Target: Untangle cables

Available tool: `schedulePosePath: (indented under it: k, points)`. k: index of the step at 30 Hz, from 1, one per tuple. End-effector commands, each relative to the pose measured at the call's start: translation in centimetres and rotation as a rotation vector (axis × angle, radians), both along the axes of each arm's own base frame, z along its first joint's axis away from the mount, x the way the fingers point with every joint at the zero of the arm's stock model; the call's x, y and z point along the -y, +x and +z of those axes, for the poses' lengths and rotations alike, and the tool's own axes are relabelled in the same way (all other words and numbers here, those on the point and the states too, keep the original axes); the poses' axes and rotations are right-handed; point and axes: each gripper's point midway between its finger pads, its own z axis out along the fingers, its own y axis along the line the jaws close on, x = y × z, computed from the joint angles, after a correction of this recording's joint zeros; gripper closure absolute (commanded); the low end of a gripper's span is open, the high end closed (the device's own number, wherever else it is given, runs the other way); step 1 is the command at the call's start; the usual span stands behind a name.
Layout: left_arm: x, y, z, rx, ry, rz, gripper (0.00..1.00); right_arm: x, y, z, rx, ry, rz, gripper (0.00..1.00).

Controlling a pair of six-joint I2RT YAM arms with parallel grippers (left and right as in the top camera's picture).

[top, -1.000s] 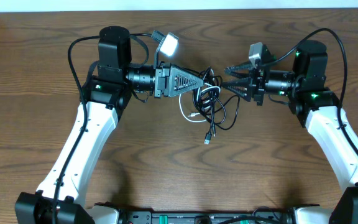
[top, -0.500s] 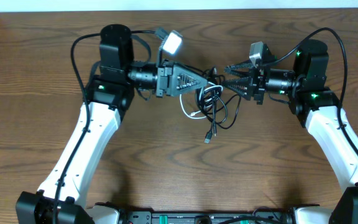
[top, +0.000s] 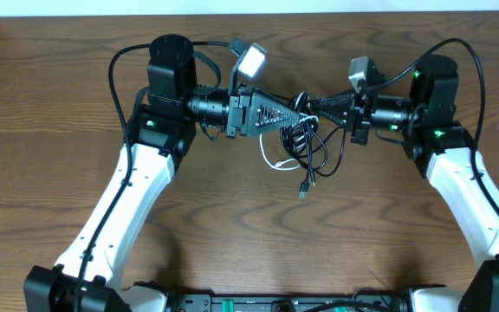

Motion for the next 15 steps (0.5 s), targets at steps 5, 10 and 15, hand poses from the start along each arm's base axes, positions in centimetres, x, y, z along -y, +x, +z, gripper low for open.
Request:
schedulePosePath:
  k: [5,10,15]
  points:
    - [0.0,3.5,-4.1,-0.006,0.116,0.213,0.93,3.4,2.6,2.4,-0.153,0.098,-0.138,0.99]
    - [-3.7,7.6,-12.4,-0.088,0.493,0.569,0.93,6.8,4.8,3.0,-0.270,0.160,-0.289,0.99]
    - [-8.6,8.9,-16.8,-0.097,0.792,0.795,0.93,9.8,5.8,2.9,-0.342,0.200,-0.383,0.99]
